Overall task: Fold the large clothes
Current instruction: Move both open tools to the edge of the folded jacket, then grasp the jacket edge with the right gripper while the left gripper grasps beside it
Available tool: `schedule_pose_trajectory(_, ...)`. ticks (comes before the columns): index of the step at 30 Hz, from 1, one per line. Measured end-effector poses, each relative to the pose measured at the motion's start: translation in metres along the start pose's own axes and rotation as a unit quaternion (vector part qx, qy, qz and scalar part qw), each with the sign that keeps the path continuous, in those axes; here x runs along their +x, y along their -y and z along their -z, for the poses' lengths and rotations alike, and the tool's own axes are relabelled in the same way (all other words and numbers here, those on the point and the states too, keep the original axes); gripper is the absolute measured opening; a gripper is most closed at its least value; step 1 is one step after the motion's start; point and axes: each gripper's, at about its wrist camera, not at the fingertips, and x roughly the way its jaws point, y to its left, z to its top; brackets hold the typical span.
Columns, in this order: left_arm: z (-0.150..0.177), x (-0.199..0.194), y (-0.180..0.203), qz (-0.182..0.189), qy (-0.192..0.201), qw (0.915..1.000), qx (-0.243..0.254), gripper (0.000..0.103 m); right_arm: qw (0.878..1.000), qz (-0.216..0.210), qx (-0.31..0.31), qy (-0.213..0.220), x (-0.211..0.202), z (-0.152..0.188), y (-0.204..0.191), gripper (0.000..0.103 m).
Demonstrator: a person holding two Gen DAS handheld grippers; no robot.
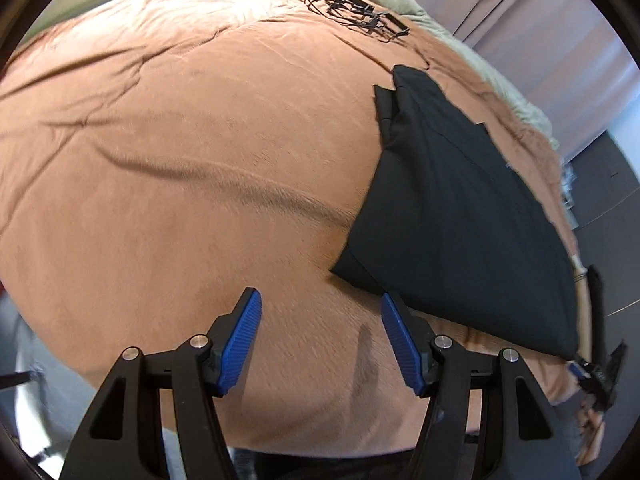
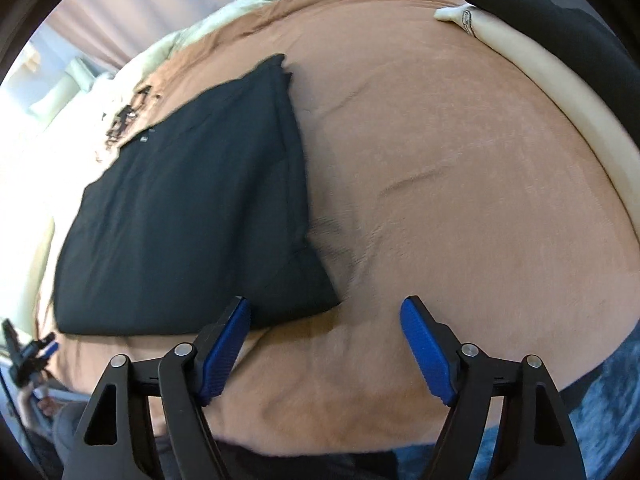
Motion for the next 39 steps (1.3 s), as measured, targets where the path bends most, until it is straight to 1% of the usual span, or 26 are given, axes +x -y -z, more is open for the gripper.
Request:
schedule_pose_trajectory(2,0.002,-0.003,-0.001,0.025,0.004,0.9997,-0.007,0.063,0.999,-0.035,0.005,0.009,-0.005,0.004,-0.002,0.078)
schedule_pose_trajectory(4,0.002,-0.007,0.001,0.048,0.007,0.9988,-0.011,0.063,0.998,-0.057,0.015,0.014,-0.007,0.007,-0.002,0.078)
schedule_pose_trajectory(5,0.001,-0.008,0.003,0.062,0.008,0.998,-0.013,0.063,0.998,-0.059,0.018,0.015,-0.007,0.008,-0.003,0.078)
schedule_pose_trajectory(8,0.001,-0.011,0.007,0.084,0.01,0.9963,-0.017,0.063,0.997,-0.068,0.022,0.026,-0.012,0.011,-0.009,0.078)
schedule_pose_trajectory(11,0.002,-0.008,0.01,0.103,0.006,0.9943,-0.028,0.063,0.996,-0.076,0.001,0.042,-0.025,0.01,-0.027,0.078)
schedule_pose_trajectory(14,0.002,0.003,0.01,0.109,-0.004,0.9933,-0.038,0.063,0.995,-0.083,-0.027,0.05,-0.038,0.004,-0.052,0.078)
schedule_pose_trajectory(16,0.003,0.011,0.009,0.111,-0.009,0.9925,-0.049,0.063,0.994,-0.083,-0.046,0.052,-0.045,-0.001,-0.071,0.072)
schedule_pose_trajectory(17,0.002,0.014,0.008,0.112,-0.01,0.9922,-0.054,0.063,0.994,-0.084,-0.056,0.049,-0.047,-0.003,-0.081,0.069)
schedule_pose_trajectory(19,0.002,0.022,0.005,0.102,-0.011,0.9925,-0.067,0.063,0.993,-0.086,-0.073,0.041,-0.049,-0.005,-0.1,0.067)
schedule_pose_trajectory(22,-0.001,0.03,0.003,0.107,-0.006,0.991,-0.08,0.063,0.99,-0.092,-0.103,0.029,-0.049,-0.008,-0.135,0.065)
schedule_pose_trajectory(23,-0.003,0.031,0.003,0.108,-0.005,0.9907,-0.082,0.063,0.989,-0.095,-0.115,0.024,-0.048,-0.009,-0.146,0.063)
schedule_pose_trajectory(26,-0.009,0.035,0.006,0.12,-0.006,0.9887,-0.09,0.063,0.984,-0.104,-0.141,0.008,-0.044,-0.008,-0.178,0.057)
schedule_pose_trajectory(30,-0.013,0.04,0.008,0.151,-0.004,0.9833,-0.101,0.063,0.978,-0.117,-0.17,-0.014,-0.033,-0.002,-0.217,0.055)
schedule_pose_trajectory(32,-0.013,0.04,0.011,0.162,0.003,0.9817,-0.1,0.063,0.976,-0.122,-0.179,-0.025,-0.027,0.003,-0.231,0.054)
schedule_pose_trajectory(33,-0.014,0.043,0.015,0.159,0.005,0.9829,-0.093,0.063,0.975,-0.122,-0.183,-0.031,-0.022,0.006,-0.237,0.05)
schedule_pose_trajectory(36,-0.013,0.051,0.021,0.129,-0.002,0.989,-0.074,0.062,0.972,-0.119,-0.194,-0.053,-0.005,0.018,-0.251,0.043)
schedule_pose_trajectory(39,-0.014,0.048,0.023,0.117,0.004,0.9909,-0.067,0.06,0.97,-0.107,-0.208,-0.071,0.013,0.032,-0.268,0.04)
